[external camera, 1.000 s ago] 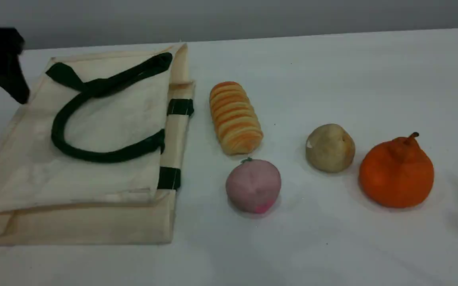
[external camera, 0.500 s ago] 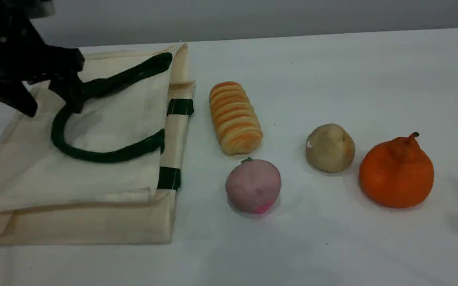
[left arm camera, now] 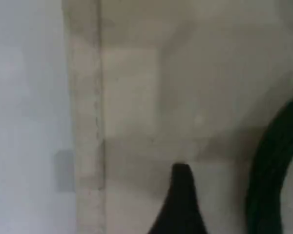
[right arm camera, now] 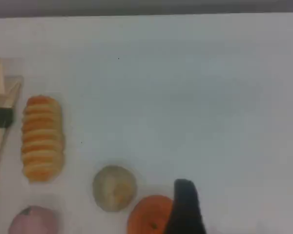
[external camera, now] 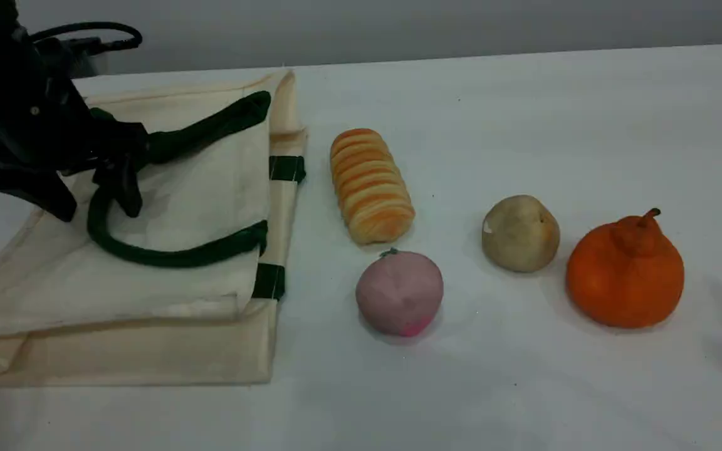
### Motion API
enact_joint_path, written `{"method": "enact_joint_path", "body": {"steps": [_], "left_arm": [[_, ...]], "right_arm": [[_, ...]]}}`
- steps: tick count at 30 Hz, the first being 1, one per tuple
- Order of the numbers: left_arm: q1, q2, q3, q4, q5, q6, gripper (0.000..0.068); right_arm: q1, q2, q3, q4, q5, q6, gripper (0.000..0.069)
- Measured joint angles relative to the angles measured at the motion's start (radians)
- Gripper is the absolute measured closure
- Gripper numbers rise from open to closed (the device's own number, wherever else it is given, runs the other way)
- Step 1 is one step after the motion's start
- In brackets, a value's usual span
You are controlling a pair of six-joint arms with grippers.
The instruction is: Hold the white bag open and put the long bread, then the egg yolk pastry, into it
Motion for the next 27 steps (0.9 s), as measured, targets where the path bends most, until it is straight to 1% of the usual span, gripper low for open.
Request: {"method": "enact_joint_path", "body": {"steps": [2, 7, 8, 10, 14, 22, 27], "left_arm": [[0.000, 0.000, 0.000, 0.000, 0.000, 0.000, 0.0239], [0.000, 0.000, 0.000, 0.001, 0.010, 0.009, 0.0549], [0.000, 0.000, 0.000, 0.001, 0.016, 0.024, 0.0591], [0.000, 0.000, 0.000, 0.001, 0.023, 0.048, 0.0596], [0.000, -0.018, -0.020, 0.007, 0.065, 0.055, 0.0596], [0.000, -0.159, -0.105, 0.008, 0.244, 0.179, 0.0596], [0.000, -0.292, -0.117, 0.007, 0.362, 0.250, 0.0596]], "right_arm": [[0.000, 0.000, 0.000, 0.000, 0.000, 0.000, 0.0194], [0.000, 0.000, 0.000, 0.000, 0.000, 0.000, 0.0194], [0.000, 0.000, 0.000, 0.000, 0.000, 0.000, 0.0194], [0.000, 0.000, 0.000, 0.000, 0.000, 0.000, 0.0194], [0.000, 0.000, 0.000, 0.000, 0.001, 0.000, 0.0194], [0.000, 0.000, 0.000, 0.000, 0.009, 0.001, 0.0194], [0.000, 0.000, 0.000, 0.004, 0.006, 0.001, 0.0194]]}}
